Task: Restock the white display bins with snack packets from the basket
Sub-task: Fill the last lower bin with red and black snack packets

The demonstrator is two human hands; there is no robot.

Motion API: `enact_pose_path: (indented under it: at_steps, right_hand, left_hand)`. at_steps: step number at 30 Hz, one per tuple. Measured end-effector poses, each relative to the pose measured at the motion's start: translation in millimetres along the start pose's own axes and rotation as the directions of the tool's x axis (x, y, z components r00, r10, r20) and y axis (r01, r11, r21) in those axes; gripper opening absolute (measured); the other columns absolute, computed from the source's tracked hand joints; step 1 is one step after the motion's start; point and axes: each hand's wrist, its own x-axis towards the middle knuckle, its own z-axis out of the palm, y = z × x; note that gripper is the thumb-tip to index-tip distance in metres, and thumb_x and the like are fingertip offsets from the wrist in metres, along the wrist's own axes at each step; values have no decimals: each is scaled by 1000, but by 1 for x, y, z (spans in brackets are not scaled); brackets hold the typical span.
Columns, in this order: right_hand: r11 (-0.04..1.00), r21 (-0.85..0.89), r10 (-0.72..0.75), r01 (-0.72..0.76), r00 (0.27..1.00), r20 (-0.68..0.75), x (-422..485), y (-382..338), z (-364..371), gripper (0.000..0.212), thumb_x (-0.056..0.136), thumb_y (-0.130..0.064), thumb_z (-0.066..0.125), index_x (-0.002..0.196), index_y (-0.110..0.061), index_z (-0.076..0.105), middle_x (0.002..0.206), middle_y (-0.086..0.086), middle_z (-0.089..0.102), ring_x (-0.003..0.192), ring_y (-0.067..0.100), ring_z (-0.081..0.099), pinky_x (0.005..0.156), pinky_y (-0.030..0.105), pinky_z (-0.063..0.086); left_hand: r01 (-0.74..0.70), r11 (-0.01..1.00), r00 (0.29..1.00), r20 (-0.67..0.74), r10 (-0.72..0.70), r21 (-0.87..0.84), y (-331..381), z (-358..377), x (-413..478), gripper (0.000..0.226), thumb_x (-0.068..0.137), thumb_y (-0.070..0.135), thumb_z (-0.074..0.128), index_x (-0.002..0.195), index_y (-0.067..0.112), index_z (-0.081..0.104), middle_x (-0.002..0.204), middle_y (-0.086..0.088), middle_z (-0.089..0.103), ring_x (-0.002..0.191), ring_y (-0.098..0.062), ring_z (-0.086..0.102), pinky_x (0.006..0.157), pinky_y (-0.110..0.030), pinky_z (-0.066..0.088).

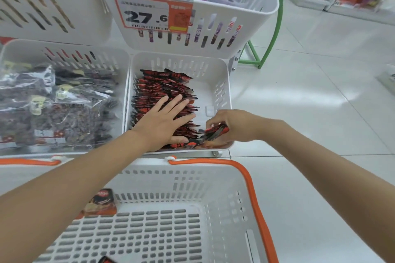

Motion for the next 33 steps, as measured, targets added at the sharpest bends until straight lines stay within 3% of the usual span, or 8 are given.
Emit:
enact_pose_path:
  at_steps: [5, 8, 13, 18, 21, 25, 29, 33]
  right_hand:
    - [999, 44, -10, 9, 1000, 12, 2, 1, 9, 38, 87, -32, 69, 123, -23, 60, 107, 1, 62, 101, 22, 58, 88, 33, 46]
    - [1000, -8, 10, -9, 999, 52, 17, 3, 26, 51, 88, -43, 66, 134, -26, 52, 119, 3, 57, 111, 23, 54, 93, 33, 44]
    - [975, 202, 51, -89, 981, 188, 14, 4, 10, 80, 71, -74, 58, 141, -39, 45, 139, -11, 49, 126, 13, 46, 110, 35, 37]
    - [995, 71, 77, -70, 991, -106, 10, 4, 20, 49, 77, -61, 69, 114, -30, 63, 102, -9, 60, 91, 15, 58, 78, 30, 46]
    - [997, -52, 55, -65, 984, -169, 24, 3, 44, 48, 75, -63, 69, 96, -26, 48, 92, -5, 54, 82, 21, 52, 66, 31, 38]
    - [951, 277, 120, -136, 990, 75, 21, 4, 19, 57, 78, -54, 72, 125, -27, 57, 112, -12, 53, 108, 11, 54, 97, 30, 43]
    - [978, 180, 119, -110, 992, -40, 29, 2, 28, 48, 81, -51, 71, 116, -20, 65, 113, -4, 65, 101, 15, 61, 87, 26, 46]
    - [954, 232, 173, -190, 981, 90, 28, -1, 21, 64, 77, -61, 69, 127, -22, 59, 117, -7, 57, 108, 12, 54, 97, 26, 42]
  left_hand:
    - [-1, 1000, 1000, -23, 0, -29, 0, 4, 1, 79, 90, 71, 13, 151, 26, 37, 159, -14, 25, 150, -32, 15, 120, -51, 12]
    - [-11, 1000, 999, -35, 10, -21, 0, 4, 1, 78, 91, 70, 15, 149, 25, 40, 158, -15, 28, 149, -33, 19, 118, -50, 10]
    - [-33, 998, 999, -29, 31, -44, -1, 4, 0, 79, 90, 71, 13, 150, 26, 38, 159, -14, 26, 149, -32, 17, 119, -49, 7]
    - [-20, 997, 1000, 2, 20, -72, 2, 2, 0, 90, 84, 79, 1, 155, 28, 23, 163, -12, 10, 151, -30, -1, 121, -51, 1]
    - [-6, 998, 998, 68, 10, -68, 2, -2, -1, 99, 75, 86, -3, 157, 31, 8, 164, -10, -5, 150, -28, -15, 121, -50, -8]
    - [-3, 998, 995, 95, 9, -65, 2, -4, -1, 100, 74, 86, -4, 157, 31, 4, 164, -9, -9, 150, -27, -18, 120, -49, -10]
    - [-9, 997, 996, 86, 15, -72, 2, -2, 0, 98, 76, 84, -3, 157, 30, 7, 164, -9, -6, 150, -28, -16, 120, -49, -8]
    - [-19, 997, 994, 103, 26, -73, 1, -4, -4, 91, 81, 83, 2, 157, 33, 3, 164, -8, -9, 150, -26, -16, 121, -48, -8]
